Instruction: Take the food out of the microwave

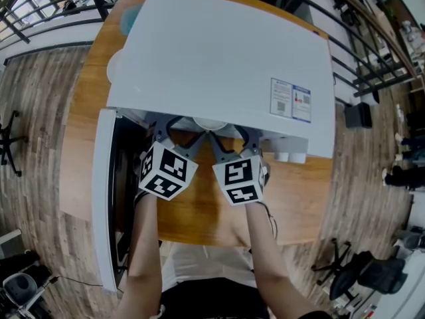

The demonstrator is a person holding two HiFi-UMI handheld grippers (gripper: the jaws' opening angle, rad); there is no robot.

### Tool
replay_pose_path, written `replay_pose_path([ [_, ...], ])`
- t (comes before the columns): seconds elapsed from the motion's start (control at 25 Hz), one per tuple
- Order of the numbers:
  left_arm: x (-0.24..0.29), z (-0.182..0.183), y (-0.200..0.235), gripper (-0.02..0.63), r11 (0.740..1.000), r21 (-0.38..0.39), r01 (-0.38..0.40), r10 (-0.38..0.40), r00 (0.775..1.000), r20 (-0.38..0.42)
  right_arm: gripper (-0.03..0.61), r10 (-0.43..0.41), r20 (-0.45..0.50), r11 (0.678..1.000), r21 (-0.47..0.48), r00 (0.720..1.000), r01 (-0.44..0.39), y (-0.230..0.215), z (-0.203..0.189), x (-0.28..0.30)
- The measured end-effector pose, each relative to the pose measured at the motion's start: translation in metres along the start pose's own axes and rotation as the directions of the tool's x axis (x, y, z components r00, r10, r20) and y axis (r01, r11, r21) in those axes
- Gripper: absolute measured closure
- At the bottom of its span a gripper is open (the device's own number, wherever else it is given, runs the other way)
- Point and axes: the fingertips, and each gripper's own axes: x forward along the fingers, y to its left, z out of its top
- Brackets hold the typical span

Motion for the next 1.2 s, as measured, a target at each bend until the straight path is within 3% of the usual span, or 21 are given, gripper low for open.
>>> replay_pose_path([
  [1.2, -0.015, 0.007, -0.021, 0.341, 1.000, 0.013, -0.025, 0.024, 0.998, 0.059, 0.321, -0.041, 0.049, 0.999, -0.017, 0.998, 0.042, 0.009, -0.004, -0.019],
])
